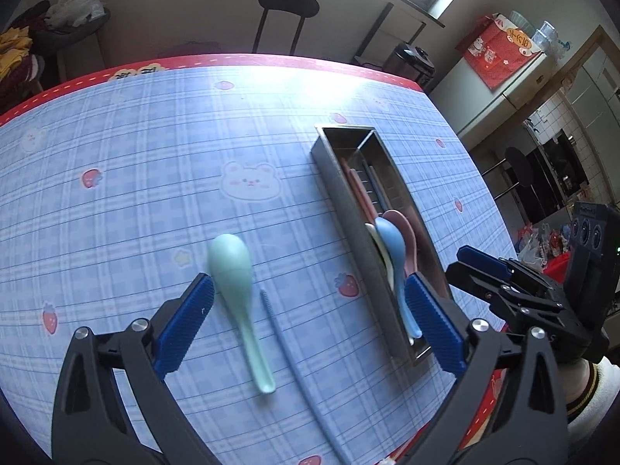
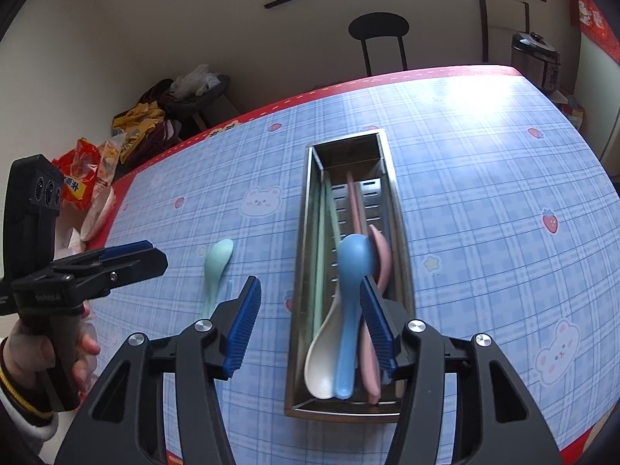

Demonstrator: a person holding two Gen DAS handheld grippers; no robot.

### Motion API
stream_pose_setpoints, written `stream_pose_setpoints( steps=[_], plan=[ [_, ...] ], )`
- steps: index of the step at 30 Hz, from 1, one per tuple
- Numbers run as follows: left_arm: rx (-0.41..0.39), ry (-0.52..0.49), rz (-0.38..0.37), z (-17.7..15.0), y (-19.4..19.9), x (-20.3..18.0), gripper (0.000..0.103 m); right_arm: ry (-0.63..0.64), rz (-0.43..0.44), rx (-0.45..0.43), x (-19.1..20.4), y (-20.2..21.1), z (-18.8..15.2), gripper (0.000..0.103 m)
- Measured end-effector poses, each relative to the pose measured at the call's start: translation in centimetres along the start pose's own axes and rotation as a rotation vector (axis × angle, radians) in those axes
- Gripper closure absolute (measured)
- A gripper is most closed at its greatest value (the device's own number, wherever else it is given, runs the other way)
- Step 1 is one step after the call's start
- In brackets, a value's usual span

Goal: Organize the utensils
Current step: 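Move both open tools back over the green spoon and blue chopstick, then close the right tool on the blue chopstick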

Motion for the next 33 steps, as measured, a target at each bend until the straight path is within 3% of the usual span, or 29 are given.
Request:
stream_pose_setpoints(
  steps=[8, 17, 25, 33],
  plan=[
    [-0.031, 0.076, 0.036, -4.1, 2.7, 5.8, 0.006, 0.11, 0.035, 0.069, 5.1, -1.5, -3.4, 0.051],
    [-0.037, 0.12, 0.101, -7.4, 2.9, 9.2, 0.006, 0.273, 0.015, 0.236, 10.3, -6.0, -8.1, 0.055],
    [-0.028, 0.127, 0.12, -8.1, 3.1, 11.2, 0.006, 0.334, -0.038, 0.339, 10.8, -8.7, -10.8, 0.073],
    [-0.004, 0.131, 0.109, -8.5, 2.0, 11.1, 0.006, 0.352, -0.053, 0.336, 10.5, -8.8, -11.0, 0.08]
  ],
)
Point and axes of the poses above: each gripper's, at about its wrist camera, not at the fingertips, and y roughly against the way its jaws point, x to its left, z to its top, the point moved 8 cm from there along -y, roughly the way its jaws point, and after that the axes turned 3 degrees about x, right-handed, at the moved point
